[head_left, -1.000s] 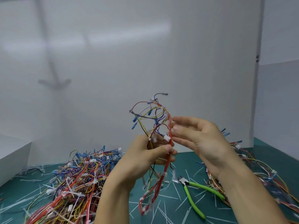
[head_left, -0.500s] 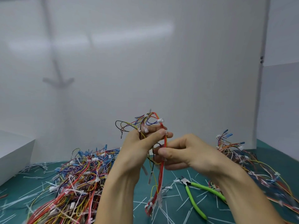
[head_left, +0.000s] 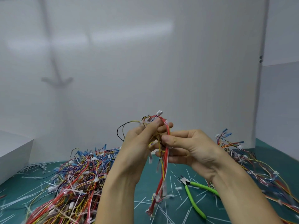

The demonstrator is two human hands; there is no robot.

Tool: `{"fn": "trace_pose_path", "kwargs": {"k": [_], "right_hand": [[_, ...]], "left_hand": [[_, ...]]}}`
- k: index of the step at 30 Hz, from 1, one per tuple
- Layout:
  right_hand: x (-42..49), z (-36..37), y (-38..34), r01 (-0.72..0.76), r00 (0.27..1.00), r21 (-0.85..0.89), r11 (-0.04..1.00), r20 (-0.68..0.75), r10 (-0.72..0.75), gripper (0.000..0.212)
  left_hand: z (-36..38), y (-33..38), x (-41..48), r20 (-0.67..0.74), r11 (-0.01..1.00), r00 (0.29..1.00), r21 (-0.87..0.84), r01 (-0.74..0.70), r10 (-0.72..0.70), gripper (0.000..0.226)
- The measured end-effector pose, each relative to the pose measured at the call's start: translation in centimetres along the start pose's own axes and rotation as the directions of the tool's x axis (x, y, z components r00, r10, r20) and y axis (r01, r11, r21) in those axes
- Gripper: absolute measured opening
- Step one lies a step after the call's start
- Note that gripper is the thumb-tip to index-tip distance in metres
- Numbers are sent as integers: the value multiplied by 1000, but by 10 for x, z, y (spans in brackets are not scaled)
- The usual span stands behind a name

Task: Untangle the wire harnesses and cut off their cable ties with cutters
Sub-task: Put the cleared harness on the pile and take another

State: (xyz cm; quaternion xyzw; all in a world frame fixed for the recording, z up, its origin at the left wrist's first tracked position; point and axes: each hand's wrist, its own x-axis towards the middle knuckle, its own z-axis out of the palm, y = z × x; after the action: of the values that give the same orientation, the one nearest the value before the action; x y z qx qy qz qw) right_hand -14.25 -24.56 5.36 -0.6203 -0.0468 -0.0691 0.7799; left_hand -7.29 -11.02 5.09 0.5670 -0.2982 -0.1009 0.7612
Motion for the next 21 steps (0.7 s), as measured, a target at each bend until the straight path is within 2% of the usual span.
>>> {"fn": "trace_pose_path", "kwargs": {"k": [5,8,10,13,15,19,21], "right_hand": [[1,-7,-6,99,987,130,987,-142,-81,28],[1,-10,-8,161,971,206,965,-210,-117,26],[2,-11,-8,194,959,225,955,-251,-135,28],[2,-15,-10,251,940,258,933,-295,-172,30],[1,-18,-12,284,929,281,917,-318,-191,28],[0,-24,-15,334,913,328,884,-346,-216,22],[-1,-26,-16,351,907,356,866,-357,-222,18]], "left_hand": [[-15,-1,-7,181,993,983,117,5,-26,42],[-23,-2,-11,341,952,930,305,30,-139,35],[-24,-6,-11,379,898,894,437,55,-240,28],[-26,-14,-7,357,789,878,614,37,-319,20],[-30,-19,-5,314,737,885,674,46,-343,15],[-45,-26,-5,184,691,915,712,127,-359,13],[-50,-28,-6,105,712,939,681,172,-327,11]]}}
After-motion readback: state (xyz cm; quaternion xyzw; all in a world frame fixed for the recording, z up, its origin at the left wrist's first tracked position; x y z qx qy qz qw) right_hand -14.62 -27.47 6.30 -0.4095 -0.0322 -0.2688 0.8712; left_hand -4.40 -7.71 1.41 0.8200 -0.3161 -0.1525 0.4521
